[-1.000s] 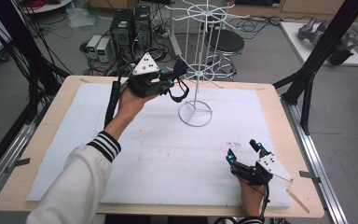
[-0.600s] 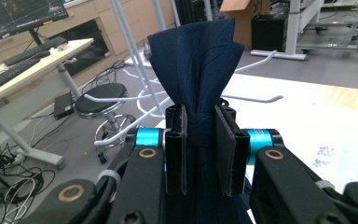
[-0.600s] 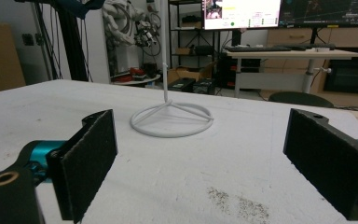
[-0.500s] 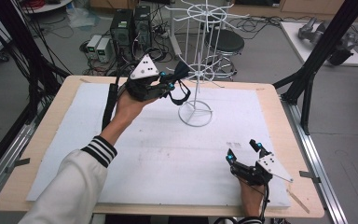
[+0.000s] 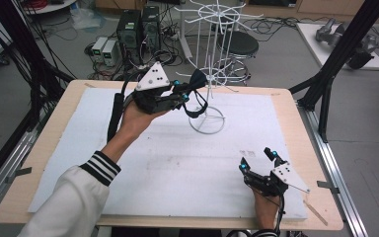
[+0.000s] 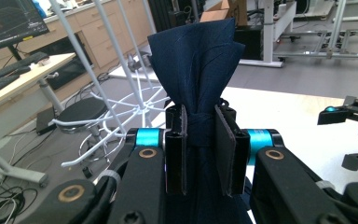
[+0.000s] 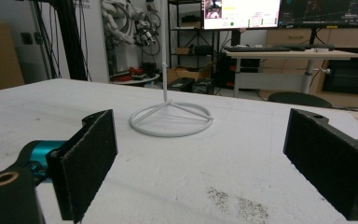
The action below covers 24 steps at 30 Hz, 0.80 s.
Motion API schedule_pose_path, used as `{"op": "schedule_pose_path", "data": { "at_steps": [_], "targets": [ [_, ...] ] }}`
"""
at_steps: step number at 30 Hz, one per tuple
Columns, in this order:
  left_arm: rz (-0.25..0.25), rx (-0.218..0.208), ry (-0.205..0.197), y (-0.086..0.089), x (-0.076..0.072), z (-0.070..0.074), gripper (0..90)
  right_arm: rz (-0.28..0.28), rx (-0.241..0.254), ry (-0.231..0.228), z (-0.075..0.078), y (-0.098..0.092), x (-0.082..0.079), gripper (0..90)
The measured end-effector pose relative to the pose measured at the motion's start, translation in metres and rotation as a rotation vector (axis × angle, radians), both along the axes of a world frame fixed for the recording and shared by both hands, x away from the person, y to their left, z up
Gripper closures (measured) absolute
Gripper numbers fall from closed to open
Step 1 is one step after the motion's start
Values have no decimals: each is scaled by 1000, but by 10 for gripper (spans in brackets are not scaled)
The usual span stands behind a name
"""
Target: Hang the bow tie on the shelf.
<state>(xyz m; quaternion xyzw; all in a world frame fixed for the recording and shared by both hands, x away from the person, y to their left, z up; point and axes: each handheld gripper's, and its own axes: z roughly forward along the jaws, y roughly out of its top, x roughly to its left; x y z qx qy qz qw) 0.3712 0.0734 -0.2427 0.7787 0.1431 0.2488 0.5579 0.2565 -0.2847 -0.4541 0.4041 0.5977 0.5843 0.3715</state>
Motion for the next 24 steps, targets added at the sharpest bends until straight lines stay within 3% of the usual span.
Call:
{"op": "schedule_pose_path", "data": {
  "at_steps": [13,24],
  "targets": [
    [-30,-26,21,-15,-1,-4,750,3,6,1,0,0,0,88],
    [-57,-84,39,-26,1,-3,750,4,7,0,0,0,0,88]
  ]
}}
